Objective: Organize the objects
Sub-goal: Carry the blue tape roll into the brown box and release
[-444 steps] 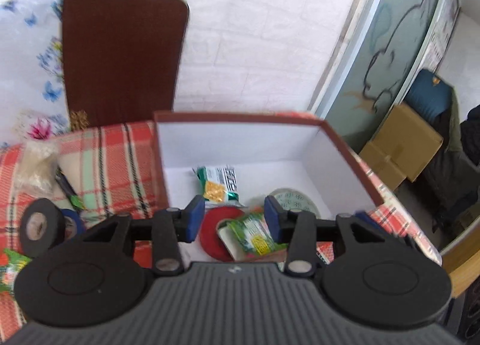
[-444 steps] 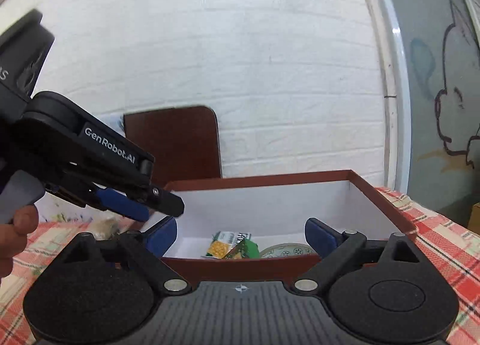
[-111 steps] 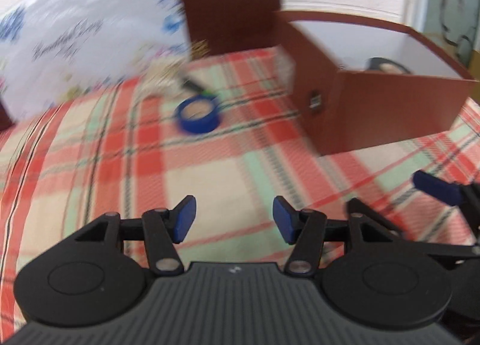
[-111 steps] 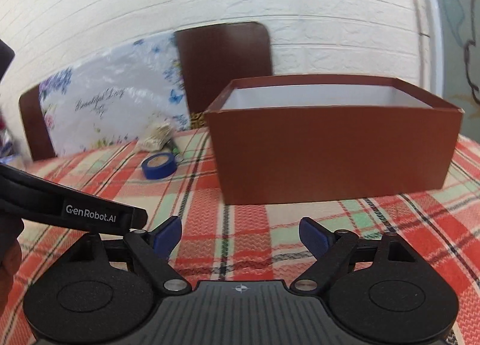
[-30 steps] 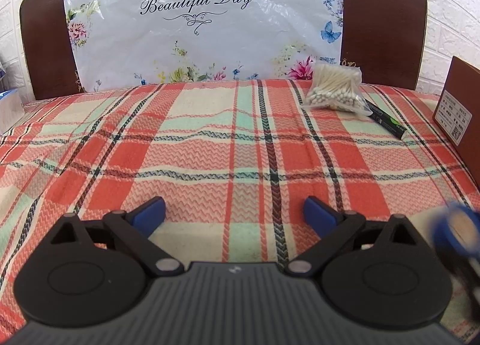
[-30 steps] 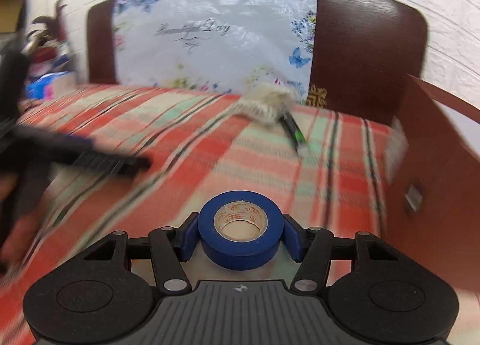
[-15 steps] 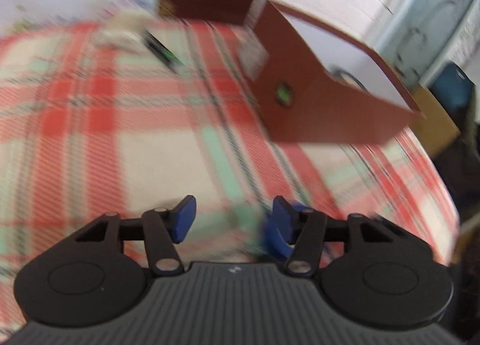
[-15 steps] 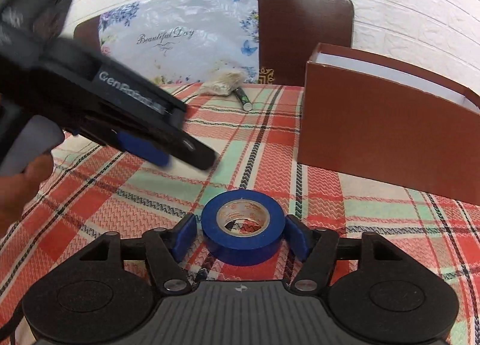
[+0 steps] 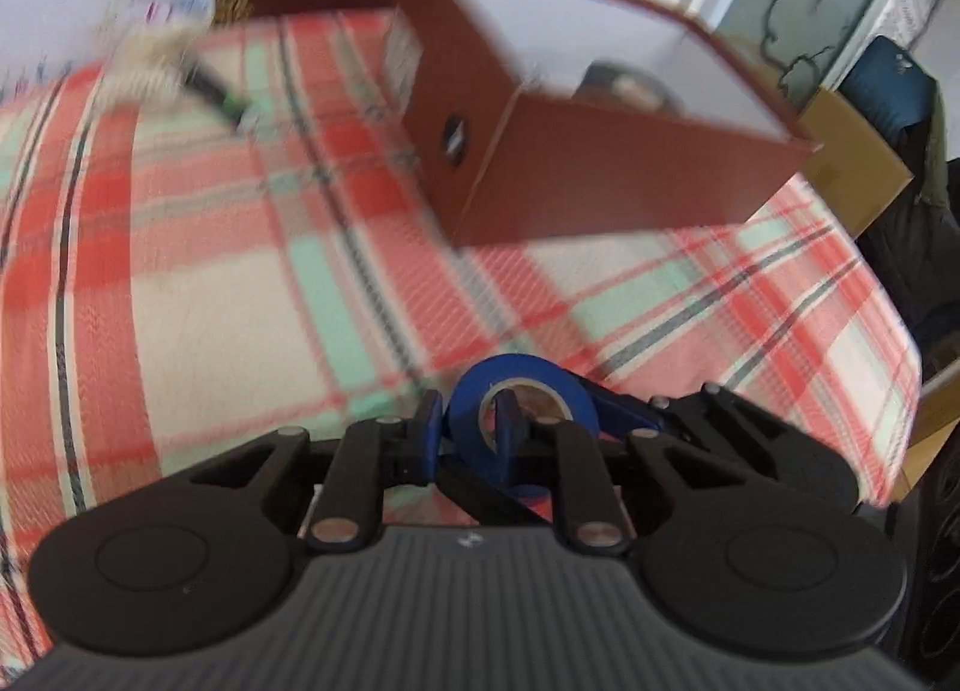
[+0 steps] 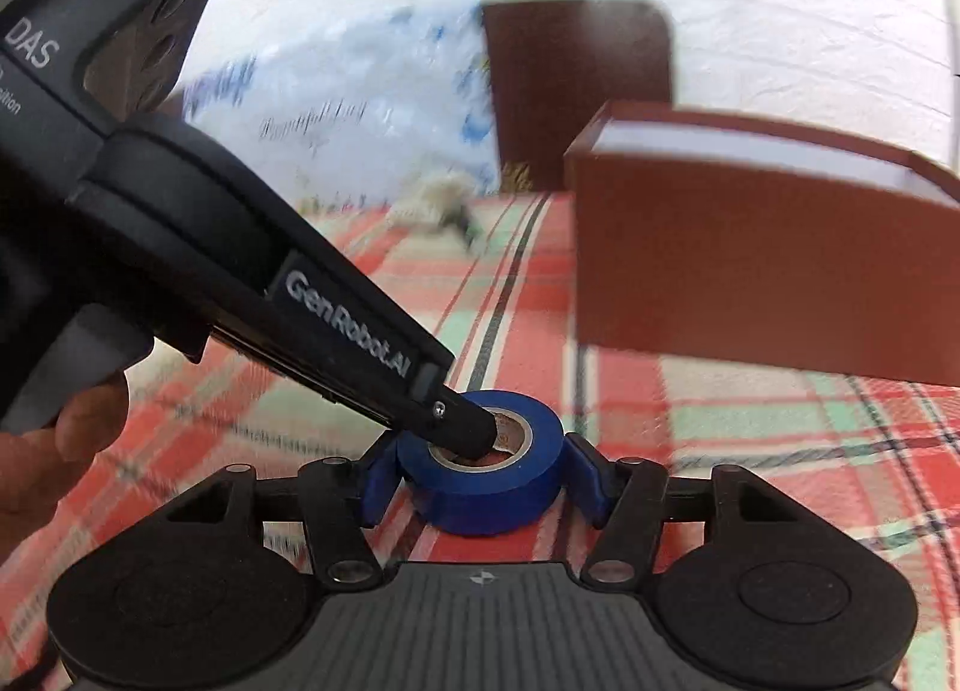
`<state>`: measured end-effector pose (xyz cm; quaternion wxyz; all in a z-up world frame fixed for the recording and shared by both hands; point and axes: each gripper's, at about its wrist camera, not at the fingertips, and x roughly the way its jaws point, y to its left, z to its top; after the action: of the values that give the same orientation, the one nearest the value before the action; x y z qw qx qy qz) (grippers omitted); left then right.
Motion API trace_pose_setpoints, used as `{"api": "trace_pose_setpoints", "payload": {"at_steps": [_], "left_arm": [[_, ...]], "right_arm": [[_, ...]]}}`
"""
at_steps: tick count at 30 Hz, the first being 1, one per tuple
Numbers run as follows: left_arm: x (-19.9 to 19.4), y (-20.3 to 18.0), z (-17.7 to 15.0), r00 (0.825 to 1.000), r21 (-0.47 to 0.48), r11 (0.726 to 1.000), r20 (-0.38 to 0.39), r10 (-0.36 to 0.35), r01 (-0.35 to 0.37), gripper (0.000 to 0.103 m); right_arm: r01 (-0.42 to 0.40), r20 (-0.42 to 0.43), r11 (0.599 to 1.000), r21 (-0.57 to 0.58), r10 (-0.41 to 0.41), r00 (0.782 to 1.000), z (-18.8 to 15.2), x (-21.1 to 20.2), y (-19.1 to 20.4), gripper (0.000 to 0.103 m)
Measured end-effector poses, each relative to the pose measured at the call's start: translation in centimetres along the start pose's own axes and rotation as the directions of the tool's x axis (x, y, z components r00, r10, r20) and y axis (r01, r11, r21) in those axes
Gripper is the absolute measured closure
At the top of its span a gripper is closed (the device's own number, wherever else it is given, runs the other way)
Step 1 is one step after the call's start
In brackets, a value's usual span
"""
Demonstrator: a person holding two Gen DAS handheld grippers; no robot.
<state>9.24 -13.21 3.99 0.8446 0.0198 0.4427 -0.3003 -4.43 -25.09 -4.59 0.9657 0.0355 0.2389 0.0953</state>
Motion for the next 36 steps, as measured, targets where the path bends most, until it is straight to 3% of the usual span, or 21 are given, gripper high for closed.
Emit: {"api": "trace_pose_setpoints", "payload": {"at_steps": [3, 7, 13, 15, 16, 17, 23, 30, 32, 36], "left_arm": [[-1.8, -2.1, 2.6, 0.995, 0.066, 0.998, 0.093, -0.019, 0.013, 0.083], [-2.3, -4.2, 7.1, 0.98, 0.108, 0.994, 0.194, -0.037, 0.016, 0.082], [1.3, -5.6, 11.3, 0.967, 0.075, 0.996, 0.253, 0.025, -0.045, 0.082], [3.0, -5.3, 11.7, 0.968, 0.038, 0.995, 0.238, 0.081, -0.093, 0.07], [4.1, -5.1, 11.7, 0.971, 0.027, 0.992, 0.21, 0.112, -0.121, 0.068], [4.5, -4.9, 11.5, 0.969, 0.032, 0.99, 0.212, 0.127, -0.137, 0.068], [2.7, -5.8, 10.1, 0.956, 0.119, 0.978, 0.26, 0.135, -0.17, 0.052], [-0.1, -6.5, 7.5, 0.949, 0.18, 0.969, 0.296, 0.11, -0.168, 0.052], [-0.4, -6.8, 6.6, 0.939, 0.188, 0.957, 0.305, 0.158, -0.222, 0.049], [-1.0, -5.8, 5.2, 0.937, 0.172, 0.951, 0.283, 0.202, -0.257, 0.049]], "right_arm": [[0.053, 0.126, 0.999, -0.004, -0.052, 0.991, 1.8, -1.6, -0.7, 0.046], [0.115, 0.26, 0.993, -0.013, -0.108, 0.959, 5.5, -1.7, -2.8, 0.046], [0.17, 0.271, 0.985, -0.012, -0.16, 0.949, 9.1, 2.5, -6.5, 0.046], [0.183, 0.226, 0.983, -0.015, -0.174, 0.958, 9.6, 4.8, -7.6, 0.046], [0.197, 0.199, 0.98, -0.016, -0.19, 0.962, 9.5, 5.8, -8.1, 0.043], [0.197, 0.208, 0.98, 0.011, -0.195, 0.959, 9.3, 6.2, -8.6, 0.03], [0.246, 0.27, 0.969, 0.03, -0.245, 0.931, 7.9, 4.7, -7.9, 0.028], [0.27, 0.365, 0.963, 0.011, -0.256, 0.895, 4.7, 0.0, -4.2, 0.023], [0.246, 0.351, 0.969, 0.009, -0.234, 0.907, 4.0, -0.7, -3.1, 0.023], [0.194, 0.28, 0.981, 0.029, -0.195, 0.94, 2.8, -1.0, -1.8, 0.023]]}}
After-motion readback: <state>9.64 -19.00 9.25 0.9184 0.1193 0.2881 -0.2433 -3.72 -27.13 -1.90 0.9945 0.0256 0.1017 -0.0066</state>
